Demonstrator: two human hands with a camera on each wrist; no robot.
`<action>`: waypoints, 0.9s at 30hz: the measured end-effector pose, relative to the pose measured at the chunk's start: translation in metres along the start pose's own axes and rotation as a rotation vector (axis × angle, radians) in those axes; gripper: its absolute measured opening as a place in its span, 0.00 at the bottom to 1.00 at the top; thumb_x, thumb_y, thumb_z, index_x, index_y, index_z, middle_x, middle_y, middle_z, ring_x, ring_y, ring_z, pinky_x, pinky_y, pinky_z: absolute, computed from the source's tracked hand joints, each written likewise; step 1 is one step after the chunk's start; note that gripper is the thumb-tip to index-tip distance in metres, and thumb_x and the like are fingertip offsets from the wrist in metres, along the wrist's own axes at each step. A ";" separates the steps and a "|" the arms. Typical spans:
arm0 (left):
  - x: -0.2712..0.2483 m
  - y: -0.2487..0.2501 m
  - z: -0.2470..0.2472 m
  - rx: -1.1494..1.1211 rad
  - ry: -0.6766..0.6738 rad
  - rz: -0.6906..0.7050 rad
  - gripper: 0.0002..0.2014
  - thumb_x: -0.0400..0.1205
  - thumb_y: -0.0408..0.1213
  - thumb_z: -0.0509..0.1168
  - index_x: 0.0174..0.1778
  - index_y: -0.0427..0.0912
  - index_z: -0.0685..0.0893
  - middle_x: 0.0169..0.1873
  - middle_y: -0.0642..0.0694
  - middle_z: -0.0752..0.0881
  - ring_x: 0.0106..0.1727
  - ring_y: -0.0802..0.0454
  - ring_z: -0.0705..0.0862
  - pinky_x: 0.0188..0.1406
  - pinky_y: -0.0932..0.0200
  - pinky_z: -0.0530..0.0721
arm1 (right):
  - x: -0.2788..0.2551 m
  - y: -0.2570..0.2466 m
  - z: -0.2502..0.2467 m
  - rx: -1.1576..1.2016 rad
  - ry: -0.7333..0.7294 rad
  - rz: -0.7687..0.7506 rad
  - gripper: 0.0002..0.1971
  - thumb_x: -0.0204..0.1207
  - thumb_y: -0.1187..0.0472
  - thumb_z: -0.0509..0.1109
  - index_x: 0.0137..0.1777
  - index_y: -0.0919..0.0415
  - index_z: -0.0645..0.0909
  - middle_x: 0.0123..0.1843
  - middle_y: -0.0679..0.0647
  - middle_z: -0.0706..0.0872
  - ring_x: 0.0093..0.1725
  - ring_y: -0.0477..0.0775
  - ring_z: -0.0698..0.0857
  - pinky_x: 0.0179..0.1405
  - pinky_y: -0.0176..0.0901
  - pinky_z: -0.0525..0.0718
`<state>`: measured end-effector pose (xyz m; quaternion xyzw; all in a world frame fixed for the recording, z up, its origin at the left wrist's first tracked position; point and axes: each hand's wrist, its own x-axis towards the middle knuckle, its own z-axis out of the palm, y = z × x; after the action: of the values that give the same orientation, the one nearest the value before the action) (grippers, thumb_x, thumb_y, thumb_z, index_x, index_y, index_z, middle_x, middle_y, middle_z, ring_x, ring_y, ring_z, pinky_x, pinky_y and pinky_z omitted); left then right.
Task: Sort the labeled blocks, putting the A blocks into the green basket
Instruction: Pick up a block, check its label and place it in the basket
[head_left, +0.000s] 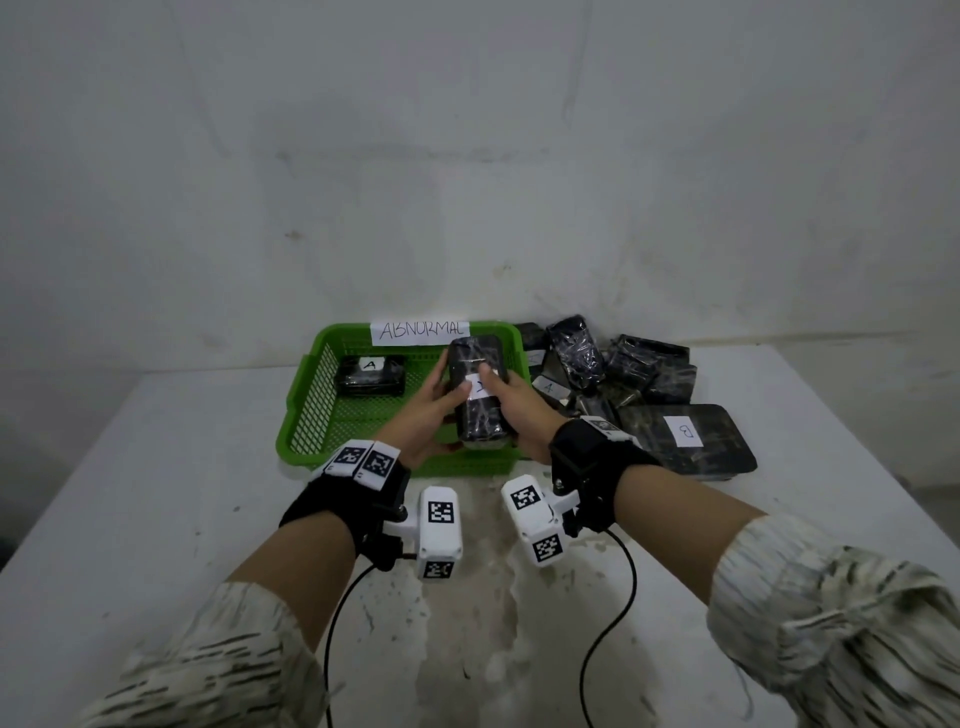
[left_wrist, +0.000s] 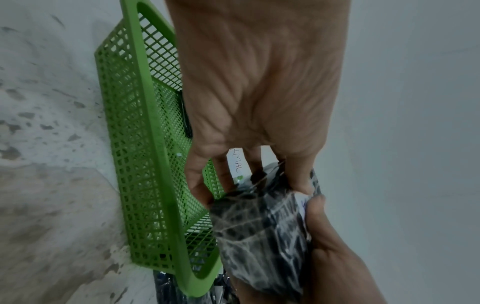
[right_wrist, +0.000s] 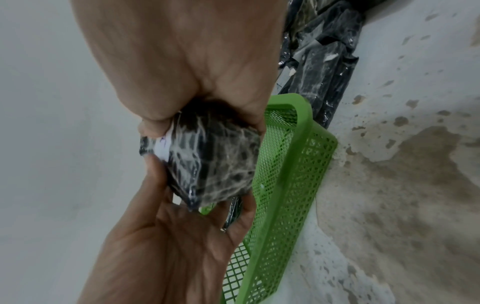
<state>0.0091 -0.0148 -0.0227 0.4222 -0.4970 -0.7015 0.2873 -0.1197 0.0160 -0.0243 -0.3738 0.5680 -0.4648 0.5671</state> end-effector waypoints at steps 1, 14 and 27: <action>-0.001 -0.002 -0.001 0.001 -0.013 -0.007 0.32 0.84 0.37 0.60 0.79 0.65 0.55 0.75 0.47 0.71 0.67 0.42 0.75 0.57 0.38 0.80 | -0.001 0.002 0.002 0.013 0.007 0.004 0.29 0.83 0.42 0.58 0.78 0.61 0.68 0.73 0.58 0.78 0.71 0.58 0.78 0.74 0.60 0.74; 0.001 -0.010 0.000 -0.096 -0.027 0.034 0.32 0.83 0.29 0.59 0.80 0.56 0.59 0.77 0.48 0.69 0.70 0.37 0.75 0.49 0.41 0.85 | 0.007 0.011 -0.010 0.201 -0.049 0.029 0.21 0.82 0.63 0.66 0.75 0.62 0.72 0.67 0.63 0.83 0.57 0.58 0.85 0.54 0.50 0.86; 0.005 -0.011 0.004 -0.070 0.053 0.085 0.29 0.84 0.27 0.58 0.79 0.50 0.61 0.76 0.45 0.70 0.66 0.41 0.77 0.42 0.49 0.83 | 0.003 0.008 -0.018 0.153 -0.118 0.010 0.29 0.75 0.77 0.69 0.75 0.62 0.71 0.57 0.58 0.86 0.58 0.59 0.84 0.62 0.52 0.81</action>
<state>0.0037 -0.0136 -0.0339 0.4090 -0.4820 -0.6941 0.3445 -0.1373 0.0177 -0.0339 -0.3536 0.4981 -0.4811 0.6288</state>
